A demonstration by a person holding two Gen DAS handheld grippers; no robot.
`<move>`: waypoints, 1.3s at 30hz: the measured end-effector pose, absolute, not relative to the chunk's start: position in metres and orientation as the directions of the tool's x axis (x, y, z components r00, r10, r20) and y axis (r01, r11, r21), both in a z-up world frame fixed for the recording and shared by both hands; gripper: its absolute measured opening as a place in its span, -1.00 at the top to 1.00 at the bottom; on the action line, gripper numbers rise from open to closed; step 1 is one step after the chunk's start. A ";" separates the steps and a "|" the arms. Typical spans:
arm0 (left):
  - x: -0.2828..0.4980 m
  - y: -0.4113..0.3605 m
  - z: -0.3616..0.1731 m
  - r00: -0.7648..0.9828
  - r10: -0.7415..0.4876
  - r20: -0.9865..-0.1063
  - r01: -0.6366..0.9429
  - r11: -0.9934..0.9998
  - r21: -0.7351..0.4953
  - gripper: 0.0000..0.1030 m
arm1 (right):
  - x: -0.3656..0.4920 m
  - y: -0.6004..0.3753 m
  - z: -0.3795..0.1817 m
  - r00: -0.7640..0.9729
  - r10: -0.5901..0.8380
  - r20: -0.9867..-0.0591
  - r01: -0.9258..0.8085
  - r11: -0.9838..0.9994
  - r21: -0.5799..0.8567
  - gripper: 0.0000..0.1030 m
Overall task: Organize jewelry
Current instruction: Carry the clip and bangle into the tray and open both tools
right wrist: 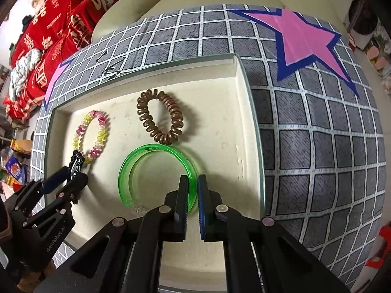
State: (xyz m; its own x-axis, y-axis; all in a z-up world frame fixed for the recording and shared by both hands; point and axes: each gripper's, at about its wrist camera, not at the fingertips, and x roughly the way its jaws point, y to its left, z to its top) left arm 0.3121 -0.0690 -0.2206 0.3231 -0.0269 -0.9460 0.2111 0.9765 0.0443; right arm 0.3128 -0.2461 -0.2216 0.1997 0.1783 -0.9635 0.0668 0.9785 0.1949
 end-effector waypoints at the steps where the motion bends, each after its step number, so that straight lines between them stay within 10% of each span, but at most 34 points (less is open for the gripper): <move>1: 0.312 -0.070 -0.221 0.326 -0.024 -0.945 0.214 0.976 0.049 0.12 | 0.313 -0.245 -0.221 0.201 0.174 -0.964 0.062 0.980 0.190 0.85; 4: 0.313 -0.070 -0.220 0.332 0.004 -0.943 0.214 0.974 0.079 -0.13 | 0.314 -0.242 -0.222 0.203 0.168 -0.965 0.054 0.982 0.182 0.84; 19: 0.305 -0.067 -0.206 0.360 -0.002 -0.933 0.217 0.973 0.081 -0.17 | 0.312 -0.247 -0.205 0.250 0.259 -0.933 0.092 0.953 0.289 0.64; 21: 0.303 -0.065 -0.203 0.366 -0.001 -0.931 0.211 0.974 0.082 -0.99 | 0.310 -0.246 -0.200 0.262 0.266 -0.928 0.093 0.950 0.299 0.33; 39: 0.257 -0.055 -0.165 0.412 -0.041 -0.910 0.236 0.970 0.063 -1.00 | 0.276 -0.249 -0.162 0.343 0.333 -0.878 0.107 0.915 0.389 -0.51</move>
State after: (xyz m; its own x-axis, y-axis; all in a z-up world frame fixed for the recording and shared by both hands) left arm 0.2568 -0.0548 -0.1647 0.4124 -0.0407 -0.9101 0.2358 0.9697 0.0634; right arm 0.2756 -0.2494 -0.1620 0.3433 0.3329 -0.8782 0.1068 0.9152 0.3886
